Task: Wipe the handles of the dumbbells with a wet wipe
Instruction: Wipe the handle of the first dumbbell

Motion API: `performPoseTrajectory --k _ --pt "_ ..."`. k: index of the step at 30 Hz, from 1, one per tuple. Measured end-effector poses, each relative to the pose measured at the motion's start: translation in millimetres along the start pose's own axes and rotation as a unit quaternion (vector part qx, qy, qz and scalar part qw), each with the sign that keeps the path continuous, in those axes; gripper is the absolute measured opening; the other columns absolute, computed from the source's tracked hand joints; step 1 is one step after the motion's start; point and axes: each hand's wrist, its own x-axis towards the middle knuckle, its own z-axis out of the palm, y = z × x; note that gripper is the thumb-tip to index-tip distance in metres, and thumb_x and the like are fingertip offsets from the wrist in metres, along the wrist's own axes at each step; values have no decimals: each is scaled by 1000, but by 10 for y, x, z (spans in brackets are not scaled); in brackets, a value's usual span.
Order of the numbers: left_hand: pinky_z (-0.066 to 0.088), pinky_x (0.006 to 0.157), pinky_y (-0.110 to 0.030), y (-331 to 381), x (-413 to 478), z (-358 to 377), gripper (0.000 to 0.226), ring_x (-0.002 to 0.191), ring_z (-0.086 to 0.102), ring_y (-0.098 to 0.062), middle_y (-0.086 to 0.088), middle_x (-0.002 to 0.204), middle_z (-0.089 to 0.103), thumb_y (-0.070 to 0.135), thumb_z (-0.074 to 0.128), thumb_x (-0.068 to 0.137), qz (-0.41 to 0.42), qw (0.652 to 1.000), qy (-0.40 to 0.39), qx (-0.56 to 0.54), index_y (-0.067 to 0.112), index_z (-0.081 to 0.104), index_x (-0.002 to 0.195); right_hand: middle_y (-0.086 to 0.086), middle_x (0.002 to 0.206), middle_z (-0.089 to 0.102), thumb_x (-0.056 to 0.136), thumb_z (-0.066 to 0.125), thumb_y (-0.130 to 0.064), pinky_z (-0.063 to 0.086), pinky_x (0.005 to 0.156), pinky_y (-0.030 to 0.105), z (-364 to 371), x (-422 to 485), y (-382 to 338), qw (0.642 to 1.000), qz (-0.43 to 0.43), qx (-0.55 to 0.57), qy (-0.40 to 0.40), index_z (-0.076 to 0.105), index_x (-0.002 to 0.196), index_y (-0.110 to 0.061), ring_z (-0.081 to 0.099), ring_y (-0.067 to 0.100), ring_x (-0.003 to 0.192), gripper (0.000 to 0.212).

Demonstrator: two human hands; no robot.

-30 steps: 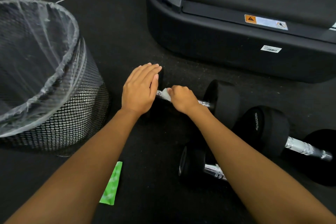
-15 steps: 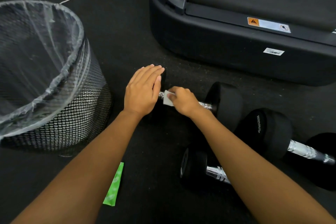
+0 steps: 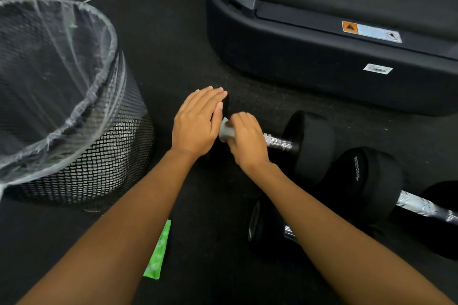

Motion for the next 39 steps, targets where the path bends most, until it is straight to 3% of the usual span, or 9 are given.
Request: performPoseTrajectory --k 4,6,8,13,18,22,29,36,39 --pt "21 110 -26 1 3 -2 40 126 47 -15 -4 127 59 24 32 97 0 1000 -2 -1 11 57 125 10 92 58 65 75 -1 45 85 35 12 16 -29 999 -41 -35 5 57 91 -6 54 24 84 32" --pt "24 110 -28 2 2 -4 40 125 47 -16 -4 127 59 24 32 97 1 1000 2 -2 11 58 124 12 94 59 65 77 -3 45 93 37 -13 -53 77 997 -56 -49 14 58 94 -4 56 26 88 35" --pt "25 110 -29 -1 2 -5 39 125 48 -16 -4 126 60 23 33 97 3 1000 7 -5 11 58 123 10 101 59 72 75 -10 31 109 37 -41 -152 201 999 -31 -36 22 58 102 -3 54 24 99 35" --pt "25 110 -28 -2 4 1 39 124 48 -16 -4 126 60 23 33 97 3 1000 7 -7 10 59 123 4 111 58 94 51 -27 11 115 31 -58 -234 275 998 27 -44 21 55 118 -9 48 18 111 31" --pt "24 110 -26 0 10 9 38 124 49 -16 -4 126 60 22 34 97 5 1000 8 -4 11 59 123 10 106 65 102 24 -30 24 106 36 -94 90 192 985 108 -88 -98 61 103 -8 50 27 107 43" --pt "22 110 -25 -1 10 4 39 124 48 -16 -4 126 60 23 33 96 4 1000 5 -2 11 59 123 12 112 61 102 26 -28 23 106 38 -45 181 52 986 85 -59 -128 58 107 -7 48 29 111 38" --pt "23 110 -27 2 -4 4 40 125 47 -16 -3 127 59 24 31 97 6 1000 -6 -2 11 57 124 4 122 56 96 46 -30 18 111 33 -212 -13 155 992 9 -92 -86 51 125 -14 44 20 116 34" --pt "21 112 -30 25 17 -29 43 127 45 -18 -5 128 58 25 27 97 16 999 -31 12 10 56 125 5 126 52 96 45 -30 28 103 31 -345 -126 230 986 55 -124 -99 47 128 -13 41 21 115 37" --pt "12 114 -38 46 79 -75 46 130 41 -22 -7 128 58 25 24 96 59 991 -59 106 7 56 125 6 126 51 97 44 -29 27 104 31 -384 -111 204 982 50 -136 -117 47 130 -12 41 22 117 37"
